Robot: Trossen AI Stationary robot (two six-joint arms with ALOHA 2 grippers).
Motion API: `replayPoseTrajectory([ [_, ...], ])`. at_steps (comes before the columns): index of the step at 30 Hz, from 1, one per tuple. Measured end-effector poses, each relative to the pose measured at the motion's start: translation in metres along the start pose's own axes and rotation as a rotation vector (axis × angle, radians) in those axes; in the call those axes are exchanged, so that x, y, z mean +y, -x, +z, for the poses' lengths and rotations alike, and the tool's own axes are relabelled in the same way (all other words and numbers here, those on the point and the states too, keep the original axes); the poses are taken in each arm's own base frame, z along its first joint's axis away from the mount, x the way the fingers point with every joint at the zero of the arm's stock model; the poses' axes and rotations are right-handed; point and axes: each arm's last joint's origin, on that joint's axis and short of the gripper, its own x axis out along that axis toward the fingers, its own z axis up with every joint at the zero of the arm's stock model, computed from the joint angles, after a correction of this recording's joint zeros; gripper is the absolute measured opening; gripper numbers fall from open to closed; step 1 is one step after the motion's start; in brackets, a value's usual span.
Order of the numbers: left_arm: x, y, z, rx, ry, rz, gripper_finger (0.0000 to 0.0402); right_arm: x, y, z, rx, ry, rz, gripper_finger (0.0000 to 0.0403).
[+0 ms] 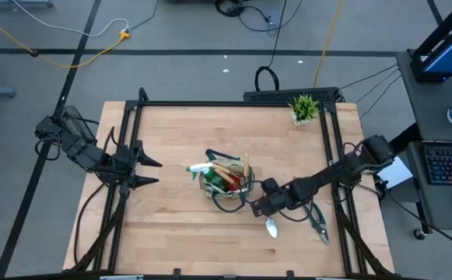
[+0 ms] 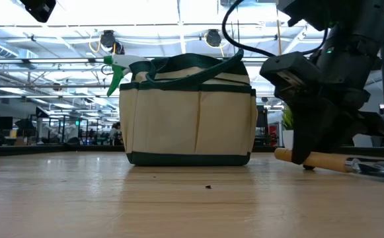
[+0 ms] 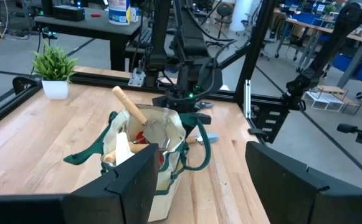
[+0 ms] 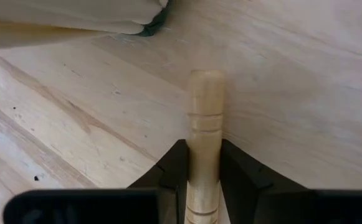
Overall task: Pick & Place Garden tools in Gardening bag
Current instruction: Put the brown trowel into the gardening bag
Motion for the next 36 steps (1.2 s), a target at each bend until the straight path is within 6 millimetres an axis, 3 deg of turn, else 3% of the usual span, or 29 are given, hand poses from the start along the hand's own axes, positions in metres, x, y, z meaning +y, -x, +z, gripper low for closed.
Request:
replayPoseTrajectory([
  [18, 0.001, 0.000, -0.002, 0.017, -0.010, 0.007, 0.0244, -0.011, 0.041, 0.008, -0.020, -0.004, -0.004, 0.0060],
  [36, 0.001, 0.000, -0.002, 0.016, -0.009, 0.007, 0.0244, -0.007, 0.082, 0.016, -0.079, 0.032, 0.196, 0.0060],
])
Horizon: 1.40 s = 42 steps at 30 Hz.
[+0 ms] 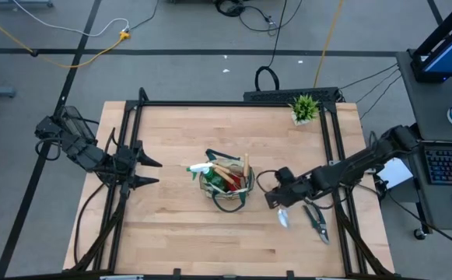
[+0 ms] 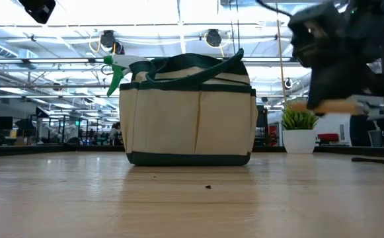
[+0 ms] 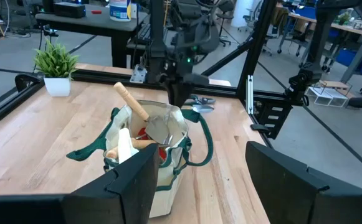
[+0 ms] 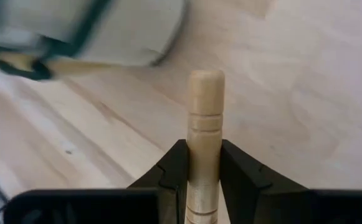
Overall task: Pick & Place Garden tools in Gardening bag
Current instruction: Put the brown trowel into the gardening bag
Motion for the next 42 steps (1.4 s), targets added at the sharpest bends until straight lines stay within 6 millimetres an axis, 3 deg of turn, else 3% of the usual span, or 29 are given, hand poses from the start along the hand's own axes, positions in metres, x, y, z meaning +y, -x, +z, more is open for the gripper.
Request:
replayPoseTrajectory([
  [21, 0.000, 0.000, 0.001, -0.005, 0.039, -0.001, 0.0244, 0.012, 0.062, 0.041, -0.182, 0.328, 0.389, 0.0060],
  [35, 0.000, 0.000, 0.000, -0.004, 0.032, -0.001, 0.0244, 0.032, 0.090, 0.045, -0.224, 0.609, 0.764, 0.0060],
  [42, 0.000, 0.000, 0.000, -0.004, 0.033, -0.001, 0.0244, 0.044, 0.105, 0.046, -0.326, 0.780, 0.989, 0.0060],
])
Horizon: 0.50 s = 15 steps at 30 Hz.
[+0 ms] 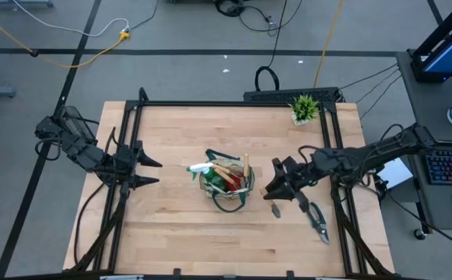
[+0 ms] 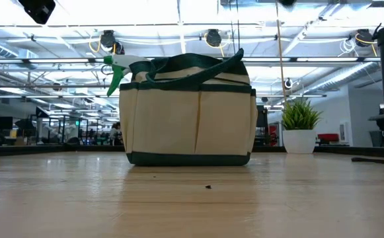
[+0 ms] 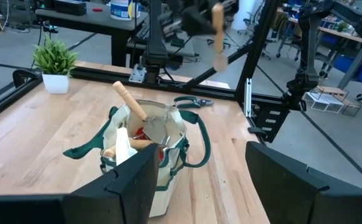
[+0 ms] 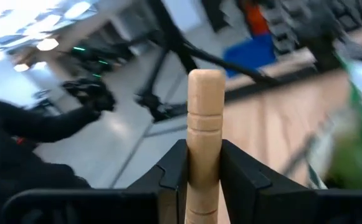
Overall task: Pick & Place Garden tools in Gardening bag
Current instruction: Put the brown trowel into the gardening bag
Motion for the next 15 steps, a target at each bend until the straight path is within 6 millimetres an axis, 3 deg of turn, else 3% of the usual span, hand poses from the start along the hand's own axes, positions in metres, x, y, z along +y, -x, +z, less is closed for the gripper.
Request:
replayPoseTrajectory([
  [15, 0.000, 0.000, 0.000, -0.001, 0.003, 0.000, 0.0244, 0.031, 0.012, 0.031, -0.285, 0.423, 0.479, 0.0060],
])
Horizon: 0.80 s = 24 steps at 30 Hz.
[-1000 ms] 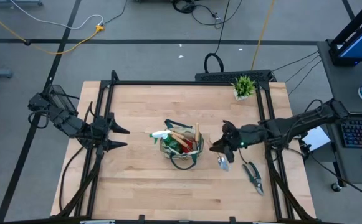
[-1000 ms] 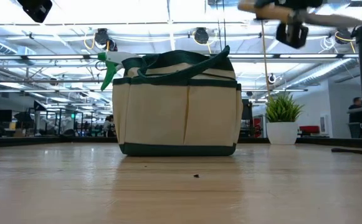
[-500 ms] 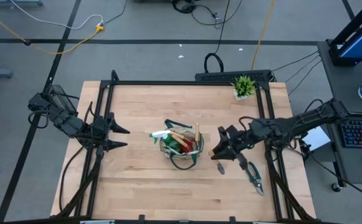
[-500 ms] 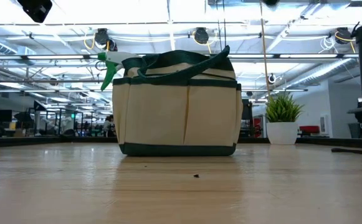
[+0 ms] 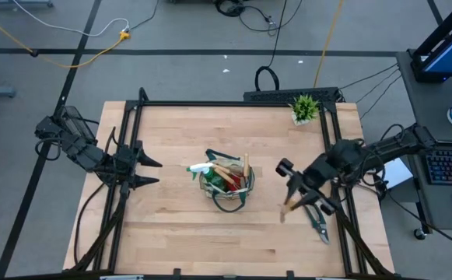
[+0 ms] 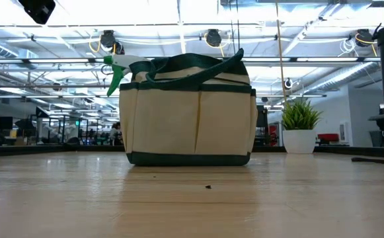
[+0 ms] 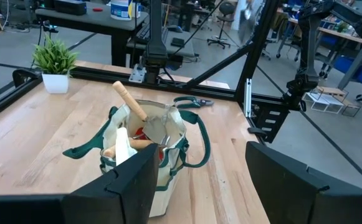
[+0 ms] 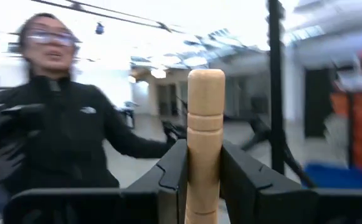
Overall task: Pick & Place Garden tools in Gardening bag
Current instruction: Put the brown trowel into the gardening bag
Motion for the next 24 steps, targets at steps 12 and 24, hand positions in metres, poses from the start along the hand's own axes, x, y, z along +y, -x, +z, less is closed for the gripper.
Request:
replayPoseTrajectory([
  [12, 0.000, 0.000, 0.000, 0.000, 0.000, 0.000, 0.0244, 0.010, 0.001, 0.013, -0.101, 0.204, 0.217, 0.0060],
  [24, 0.000, 0.000, 0.000, 0.000, -0.001, 0.000, 0.0244, 0.003, 0.000, 0.007, -0.069, 0.149, 0.030, 0.0060],
])
